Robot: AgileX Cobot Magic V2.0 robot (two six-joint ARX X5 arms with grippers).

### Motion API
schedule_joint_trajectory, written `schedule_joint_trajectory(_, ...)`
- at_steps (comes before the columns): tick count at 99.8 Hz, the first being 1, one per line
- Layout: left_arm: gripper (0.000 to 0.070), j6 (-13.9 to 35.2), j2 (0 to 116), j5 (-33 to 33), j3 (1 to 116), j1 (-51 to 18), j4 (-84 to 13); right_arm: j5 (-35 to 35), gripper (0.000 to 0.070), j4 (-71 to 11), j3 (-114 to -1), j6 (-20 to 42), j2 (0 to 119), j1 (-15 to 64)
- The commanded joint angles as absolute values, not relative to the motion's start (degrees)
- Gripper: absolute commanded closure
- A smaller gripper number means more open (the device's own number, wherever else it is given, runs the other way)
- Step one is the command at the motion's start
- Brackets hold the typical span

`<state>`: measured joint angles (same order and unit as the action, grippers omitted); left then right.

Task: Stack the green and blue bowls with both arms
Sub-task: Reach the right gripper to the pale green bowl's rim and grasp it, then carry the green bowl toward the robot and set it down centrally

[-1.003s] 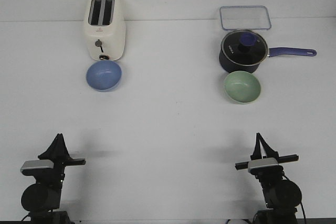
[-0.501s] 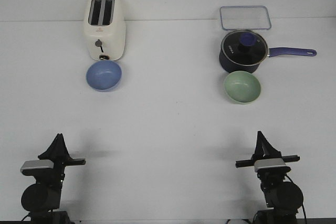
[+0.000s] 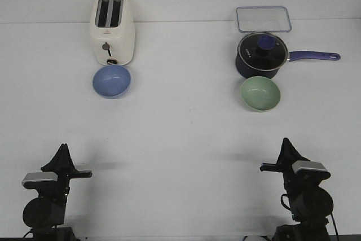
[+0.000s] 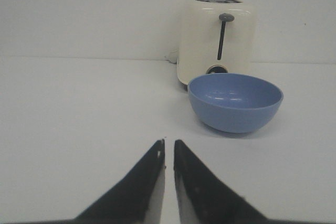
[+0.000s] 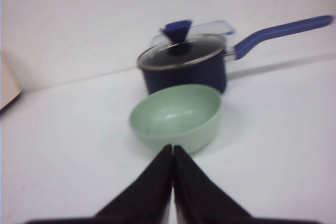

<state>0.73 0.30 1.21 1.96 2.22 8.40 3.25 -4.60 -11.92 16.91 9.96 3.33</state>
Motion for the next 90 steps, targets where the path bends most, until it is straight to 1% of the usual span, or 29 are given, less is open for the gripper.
schedule_joint_trajectory(1,0.0685,0.49,0.23,1.06,0.8,2.24,9.08,3.44,0.07,-5.67,-16.51,18.74,15.2,2.83)
schedule_joint_trajectory(9,0.0685,0.51,0.23,1.06,0.8,2.24,9.08,2.83,0.0696,-9.65,-22.72,19.05,23.05,1.85)
schedule_joint_trajectory(16,0.0685,0.49,0.23,1.08,0.8,2.24,9.08,1.56,0.0626,-13.13,-28.14,18.96,30.5,0.86)
schedule_joint_trajectory(21,0.0685,0.51,0.23,1.08,0.8,2.24,9.08,0.01,0.0543,-14.9,-31.77,18.48,35.97,0.03)
schedule_joint_trajectory(29,0.0685,0.49,0.23,1.08,0.8,2.24,9.08,-1.65,0.0331,-16.4,-36.82,18.15,44.25,-1.3)
schedule_joint_trajectory(32,0.0685,0.49,0.23,1.08,0.8,2.24,9.08,-2.17,0.0265,-16.58,-38.52,18.15,47.33,-1.8)
schedule_joint_trajectory(35,0.0685,0.51,0.23,1.06,0.8,2.24,9.08,-2.98,0.0217,-16.69,-40.21,18.15,50.33,-2.26)
schedule_joint_trajectory(38,0.0685,0.51,0.23,1.08,0.8,2.24,9.08,-3.73,0.019,-16.75,-41.85,18.13,53.28,-2.76)
schedule_joint_trajectory(48,0.0685,0.51,0.23,1.08,0.8,2.24,9.08,-4.97,0.0186,-16.73,-46.89,17.54,62.7,-4.45)
schedule_joint_trajectory(68,0.0685,0.49,0.23,1.08,0.8,2.24,9.08,-6.04,0.0186,-17.02,-56.84,13.82,80.38,-7.07)
schedule_joint_trajectory(83,0.0685,0.51,0.23,1.08,0.8,2.24,9.08,-6.09,0.0189,-19.79,-64.27,12.97,91.15,-8.27)
schedule_joint_trajectory(90,0.0685,0.49,0.23,1.08,0.8,2.24,9.08,-6.09,0.0204,-20.84,-66.87,12.97,94.78,-8.45)
